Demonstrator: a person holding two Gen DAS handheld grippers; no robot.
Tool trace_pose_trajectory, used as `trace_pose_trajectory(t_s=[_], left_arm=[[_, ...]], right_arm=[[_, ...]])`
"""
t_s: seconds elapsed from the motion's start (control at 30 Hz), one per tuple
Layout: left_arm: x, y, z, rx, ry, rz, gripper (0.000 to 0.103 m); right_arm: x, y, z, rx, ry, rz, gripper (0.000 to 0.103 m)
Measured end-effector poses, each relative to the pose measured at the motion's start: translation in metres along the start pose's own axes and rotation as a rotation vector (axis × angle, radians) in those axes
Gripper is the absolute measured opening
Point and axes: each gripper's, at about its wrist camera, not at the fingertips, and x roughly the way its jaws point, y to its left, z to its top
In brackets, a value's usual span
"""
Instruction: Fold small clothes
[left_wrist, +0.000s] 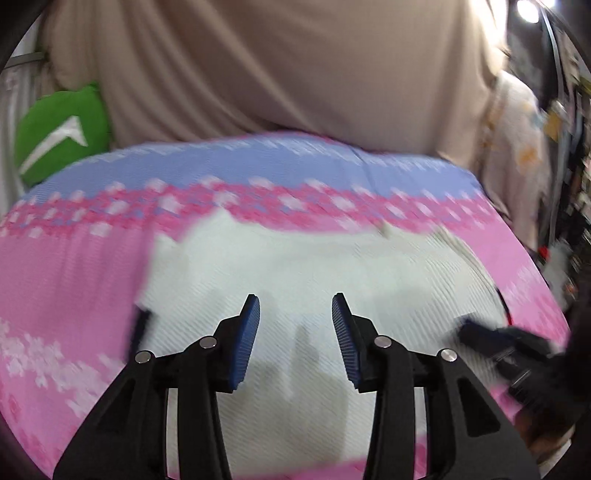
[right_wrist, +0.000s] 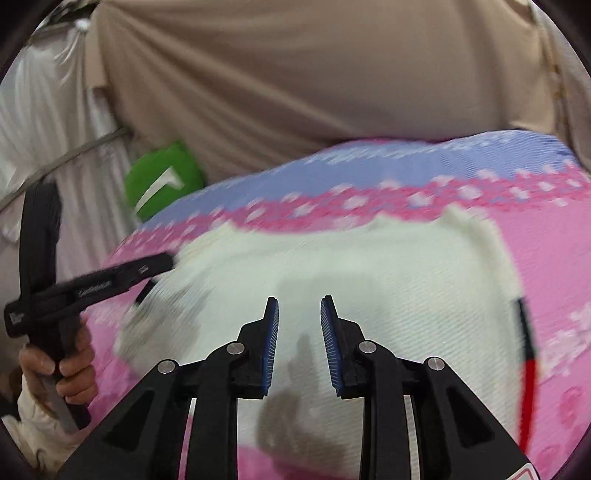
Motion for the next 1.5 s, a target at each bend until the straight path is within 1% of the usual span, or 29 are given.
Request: trace_pose_trajectory(t_s=[0.07, 0.13, 0.17, 0.2, 0.23, 0.27, 0.33, 0.37, 0.4, 0.43, 0.47, 0.53, 0.57, 0.6, 0.63, 0.73, 0.77, 0.8, 0.83, 0.9, 0.97, 1.1, 1.2, 1.3, 1.33, 1.4, 1.43, 1.47, 1.5], left_arm=[[0.011, -0.014, -0.019, 0.025, 0.060, 0.000, 0.039], [0.024, -0.010, -0.037, 0.015, 0.121, 0.039, 0.039], [0.025, -0.005, -0.043, 0.003, 0.129, 0.053, 0.040], [0.021, 0.006, -0.049, -0.017, 0.125, 0.064, 0.038], [0.014, 0.017, -0.052, -0.040, 0.122, 0.083, 0.038], [0.007, 0.029, -0.055, -0.066, 0.119, 0.115, 0.038], [-0.005, 0.057, -0.064, -0.123, 0.122, 0.160, 0.034], [-0.010, 0.073, -0.070, -0.163, 0.135, 0.157, 0.026], [-0.013, 0.085, -0.076, -0.196, 0.147, 0.140, 0.019], [-0.017, 0.093, -0.081, -0.222, 0.144, 0.120, 0.017], [-0.023, 0.096, -0.086, -0.237, 0.134, 0.120, 0.017], [-0.028, 0.094, -0.088, -0.232, 0.131, 0.143, 0.017], [-0.031, 0.090, -0.088, -0.231, 0.127, 0.160, 0.017], [-0.034, 0.087, -0.086, -0.237, 0.120, 0.162, 0.018], [-0.038, 0.085, -0.083, -0.248, 0.109, 0.159, 0.020], [-0.057, 0.083, -0.075, -0.264, 0.046, 0.165, 0.035], [-0.060, 0.084, -0.072, -0.270, 0.030, 0.173, 0.043], [-0.065, 0.085, -0.069, -0.278, 0.014, 0.180, 0.048], [-0.068, 0.088, -0.066, -0.286, -0.001, 0.184, 0.050], [-0.067, 0.095, -0.061, -0.314, -0.010, 0.201, 0.060], [-0.059, 0.105, -0.058, -0.356, -0.009, 0.197, 0.065], [-0.037, 0.115, -0.055, -0.405, 0.022, 0.190, 0.065], [-0.026, 0.108, -0.041, -0.401, 0.017, 0.140, 0.065], [-0.013, 0.086, -0.012, -0.301, -0.023, 0.123, 0.068], [0.000, 0.079, -0.003, -0.263, -0.016, 0.118, 0.068], [0.027, 0.073, 0.006, -0.227, 0.032, 0.117, 0.068], [0.042, 0.074, 0.008, -0.215, 0.062, 0.128, 0.068], [0.055, 0.077, 0.007, -0.212, 0.089, 0.158, 0.067], [0.061, 0.081, 0.005, -0.208, 0.094, 0.167, 0.066]], right_arm=[[0.017, 0.020, -0.019, -0.054, 0.063, 0.011, 0.022], [0.021, 0.021, -0.032, -0.071, 0.096, -0.037, 0.013], [0.017, 0.012, -0.035, -0.057, 0.100, -0.059, 0.013], [0.008, 0.001, -0.037, -0.036, 0.095, -0.091, 0.013], [-0.002, -0.013, -0.039, -0.012, 0.088, -0.145, 0.013], [-0.016, -0.034, -0.041, 0.022, 0.080, -0.225, 0.013], [-0.042, -0.077, -0.050, 0.118, 0.068, -0.332, 0.011], [-0.059, -0.102, -0.057, 0.188, 0.054, -0.347, 0.008], [-0.073, -0.119, -0.062, 0.247, 0.041, -0.342, 0.000], [-0.086, -0.133, -0.068, 0.296, 0.031, -0.359, 0.000], [-0.095, -0.140, -0.071, 0.321, 0.018, -0.372, 0.000], [-0.103, -0.138, -0.070, 0.317, 0.009, -0.404, 0.000], [-0.102, -0.128, -0.067, 0.293, 0.005, -0.421, 0.000], [-0.102, -0.119, -0.064, 0.268, -0.004, -0.426, 0.003], [-0.100, -0.106, -0.060, 0.239, -0.014, -0.415, 0.012], [-0.088, -0.063, -0.038, 0.139, -0.036, -0.329, 0.012], [-0.080, -0.045, -0.030, 0.099, -0.035, -0.285, 0.012], [-0.073, -0.030, -0.025, 0.063, -0.032, -0.247, 0.012], [-0.065, -0.016, -0.020, 0.031, -0.029, -0.214, 0.012], [-0.044, 0.010, -0.012, -0.024, -0.014, -0.148, 0.012], [-0.023, 0.028, -0.006, -0.056, 0.004, -0.113, 0.012], [0.006, 0.034, 0.008, -0.053, 0.021, -0.093, 0.012], [0.012, 0.014, 0.027, -0.022, 0.003, -0.144, 0.012], [0.006, -0.025, 0.046, 0.065, -0.023, -0.182, 0.012], [0.005, -0.040, 0.051, 0.093, -0.023, -0.191, 0.012], [0.006, -0.073, 0.055, 0.132, -0.016, -0.258, 0.012], [0.008, -0.091, 0.054, 0.147, -0.002, -0.303, 0.012], [0.008, -0.115, 0.051, 0.182, 0.010, -0.374, 0.012], [0.004, -0.139, 0.047, 0.226, 0.015, -0.445, 0.006]])
